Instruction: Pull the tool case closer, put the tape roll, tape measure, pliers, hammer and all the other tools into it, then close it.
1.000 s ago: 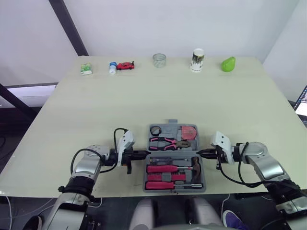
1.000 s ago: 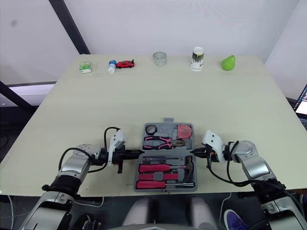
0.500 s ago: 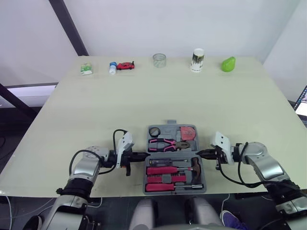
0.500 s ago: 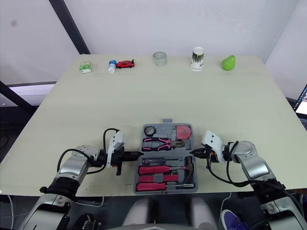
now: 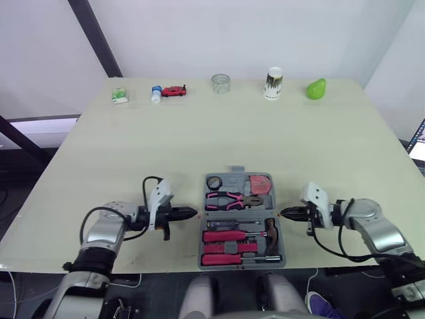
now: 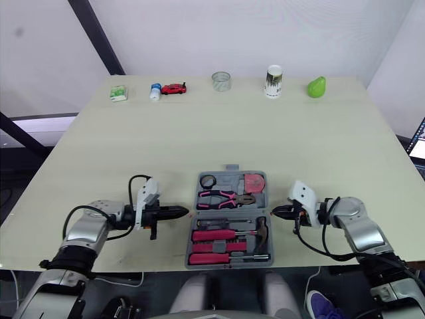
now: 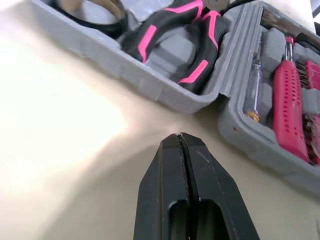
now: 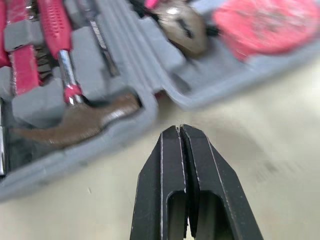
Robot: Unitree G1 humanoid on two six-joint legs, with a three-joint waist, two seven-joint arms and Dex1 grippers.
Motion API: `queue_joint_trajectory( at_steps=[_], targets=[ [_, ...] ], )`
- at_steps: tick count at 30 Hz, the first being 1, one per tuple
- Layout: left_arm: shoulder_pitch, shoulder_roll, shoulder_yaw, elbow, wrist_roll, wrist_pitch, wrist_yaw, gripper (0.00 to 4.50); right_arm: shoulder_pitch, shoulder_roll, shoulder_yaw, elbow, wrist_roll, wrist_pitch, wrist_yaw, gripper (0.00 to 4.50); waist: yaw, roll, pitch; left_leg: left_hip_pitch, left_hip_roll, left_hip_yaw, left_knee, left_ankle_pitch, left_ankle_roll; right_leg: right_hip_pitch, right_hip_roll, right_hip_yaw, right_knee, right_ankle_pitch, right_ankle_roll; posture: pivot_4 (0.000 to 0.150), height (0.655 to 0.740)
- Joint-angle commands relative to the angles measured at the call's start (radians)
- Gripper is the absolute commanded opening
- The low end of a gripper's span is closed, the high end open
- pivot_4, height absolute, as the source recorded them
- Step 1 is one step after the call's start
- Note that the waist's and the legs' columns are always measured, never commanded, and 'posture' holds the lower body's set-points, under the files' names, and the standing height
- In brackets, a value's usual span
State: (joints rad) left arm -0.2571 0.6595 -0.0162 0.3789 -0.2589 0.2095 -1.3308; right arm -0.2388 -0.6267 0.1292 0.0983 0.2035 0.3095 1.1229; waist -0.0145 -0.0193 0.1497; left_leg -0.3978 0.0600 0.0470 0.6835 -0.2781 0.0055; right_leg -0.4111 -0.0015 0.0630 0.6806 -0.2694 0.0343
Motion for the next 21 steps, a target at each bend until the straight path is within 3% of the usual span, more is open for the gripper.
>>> queue_joint_trajectory(
  at_steps=[1, 3, 6, 14, 21],
  targets=[
    [0.043, 0.033, 0.03, -0.166, -0.083, 0.046, -0.043, 0.0, -0.034, 0.005, -0.079, -0.005, 0.084, 0.098, -0.026, 0.04, 0.0, 0.0, 0.0, 0.0, 0.0, 0.0, 0.0, 0.0, 0.0, 0.0, 0.0, 0.0, 0.0, 0.0, 0.0, 0.15, 0.74],
    [0.072, 0.044, 0.027, -0.238, -0.112, 0.073, -0.054, 0.0, -0.05, 0.012, -0.094, -0.006, 0.116, 0.17, -0.035, 0.04, 0.0, 0.0, 0.0, 0.0, 0.001, 0.0, 0.0, 0.0, 0.0, 0.0, 0.0, 0.0, 0.0, 0.0, 0.0, 0.15, 0.74],
    [0.121, 0.044, 0.0, -0.38, -0.14, 0.1, -0.052, 0.0, -0.098, 0.024, -0.091, 0.022, 0.164, 0.3, -0.033, 0.77, 0.0, 0.0, 0.0, 0.0, 0.001, 0.0, 0.0, 0.0, 0.0, 0.0, 0.0, 0.0, 0.0, 0.0, 0.0, 0.15, 0.74],
    [0.179, 0.058, -0.111, -0.594, -0.178, 0.22, -0.047, 0.0, -0.269, 0.092, -0.066, 0.252, 0.198, 0.459, -0.025, 4.41, -0.001, 0.001, 0.001, 0.0, 0.0, 0.001, -0.001, 0.0, 0.0, 0.0, 0.0, 0.001, 0.0, 0.0, 0.0, 0.15, 0.74],
    [0.196, 0.08, -0.213, -0.617, -0.092, 0.224, 0.004, 0.0, -0.421, 0.16, -0.043, 0.502, 0.16, 0.473, -0.008, 4.47, -0.003, 0.001, 0.001, 0.0, 0.0, 0.001, -0.001, 0.0, 0.0, -0.001, 0.001, 0.001, 0.0, 0.0, 0.0, 0.15, 0.74]
  ],
)
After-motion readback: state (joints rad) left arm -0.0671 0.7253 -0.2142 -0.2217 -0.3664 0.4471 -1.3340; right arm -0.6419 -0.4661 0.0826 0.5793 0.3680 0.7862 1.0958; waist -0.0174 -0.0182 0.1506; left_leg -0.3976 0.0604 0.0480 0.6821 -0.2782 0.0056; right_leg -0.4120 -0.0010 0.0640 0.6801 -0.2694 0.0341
